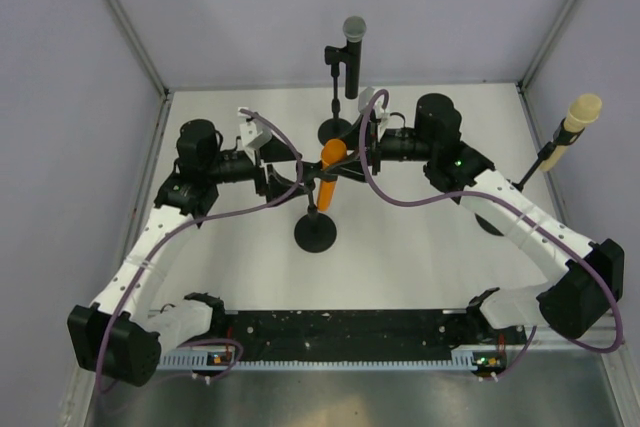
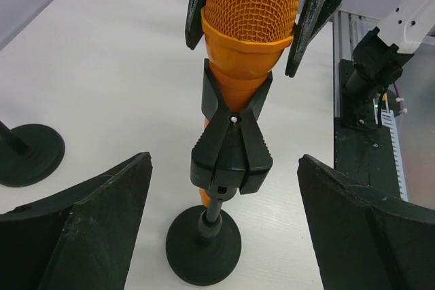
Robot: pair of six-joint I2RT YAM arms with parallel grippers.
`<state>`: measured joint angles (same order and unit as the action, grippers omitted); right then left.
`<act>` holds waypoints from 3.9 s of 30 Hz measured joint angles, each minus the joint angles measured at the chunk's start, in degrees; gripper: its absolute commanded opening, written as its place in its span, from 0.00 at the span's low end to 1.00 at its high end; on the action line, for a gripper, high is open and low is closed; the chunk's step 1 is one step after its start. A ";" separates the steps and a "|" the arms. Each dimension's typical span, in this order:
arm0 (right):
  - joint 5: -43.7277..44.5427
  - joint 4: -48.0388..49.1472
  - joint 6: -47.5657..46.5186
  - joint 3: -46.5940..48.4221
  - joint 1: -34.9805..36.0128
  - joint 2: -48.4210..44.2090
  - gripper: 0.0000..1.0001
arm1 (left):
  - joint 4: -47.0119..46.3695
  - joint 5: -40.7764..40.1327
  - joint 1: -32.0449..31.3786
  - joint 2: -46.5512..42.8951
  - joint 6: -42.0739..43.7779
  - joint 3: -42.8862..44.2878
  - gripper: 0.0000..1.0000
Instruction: Remove the microphone from the stand
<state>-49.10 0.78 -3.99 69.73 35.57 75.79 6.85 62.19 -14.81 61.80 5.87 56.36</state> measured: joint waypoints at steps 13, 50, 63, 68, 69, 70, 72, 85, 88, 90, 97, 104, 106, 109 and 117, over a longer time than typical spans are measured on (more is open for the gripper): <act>0.35 0.00 -0.04 0.00 0.33 -0.04 0.39 | -0.37 1.36 -0.09 0.96 -1.46 0.00 0.69; 0.50 0.52 -0.07 -0.74 0.37 -0.57 0.39 | -0.42 3.41 -0.33 2.73 -1.49 2.21 0.76; 0.50 0.48 -0.07 -0.74 0.39 -0.63 0.39 | -0.33 4.37 -0.61 3.63 -1.31 2.56 0.05; 0.59 0.28 -0.02 -0.74 0.44 -0.63 0.38 | -0.17 4.68 -0.61 3.61 0.09 2.69 0.00; 0.59 0.28 -0.02 -0.74 0.44 -0.63 0.38 | -0.11 4.68 -0.61 3.58 0.17 2.69 0.00; 0.59 0.28 -0.02 -0.74 0.46 -0.63 0.38 | 0.04 4.68 -0.61 3.54 0.26 2.69 0.00; 0.61 0.26 -0.02 -0.74 0.48 -0.63 0.37 | 0.44 4.57 -0.61 3.32 0.46 2.67 0.00; 5.20 -4.31 -4.33 -0.63 0.85 -2.75 0.36 | 0.92 3.76 -0.61 2.95 1.31 2.67 0.00; 9.05 -7.65 -7.58 -0.35 1.07 -4.55 0.34 | 0.94 3.48 -0.61 2.91 1.31 2.67 0.00; 11.72 -8.59 -9.33 -0.15 1.01 -5.55 0.33 | 1.03 3.48 -0.61 2.82 1.33 2.67 0.00; 17.22 -10.69 -13.05 0.92 1.01 -8.02 0.31 | 1.33 3.39 -0.61 2.67 1.33 2.67 0.00; 18.60 -11.45 -13.84 0.92 1.01 -8.09 0.31 | 1.42 3.02 -0.61 2.45 1.31 2.67 0.41; 18.71 -11.61 -13.88 0.92 1.01 -8.09 0.31 | 1.44 3.08 -0.61 2.45 1.31 2.67 0.65; 18.88 -11.61 -13.92 0.92 1.01 -8.09 0.31 | 1.42 3.30 -0.61 2.45 1.38 2.67 0.96; 19.04 -11.61 -13.94 0.92 1.01 -8.09 0.31 | 1.31 4.24 -0.61 2.29 1.07 2.67 0.99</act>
<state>-30.06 -10.83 -17.93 70.65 36.58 67.70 8.16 66.43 -15.42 64.10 6.94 59.02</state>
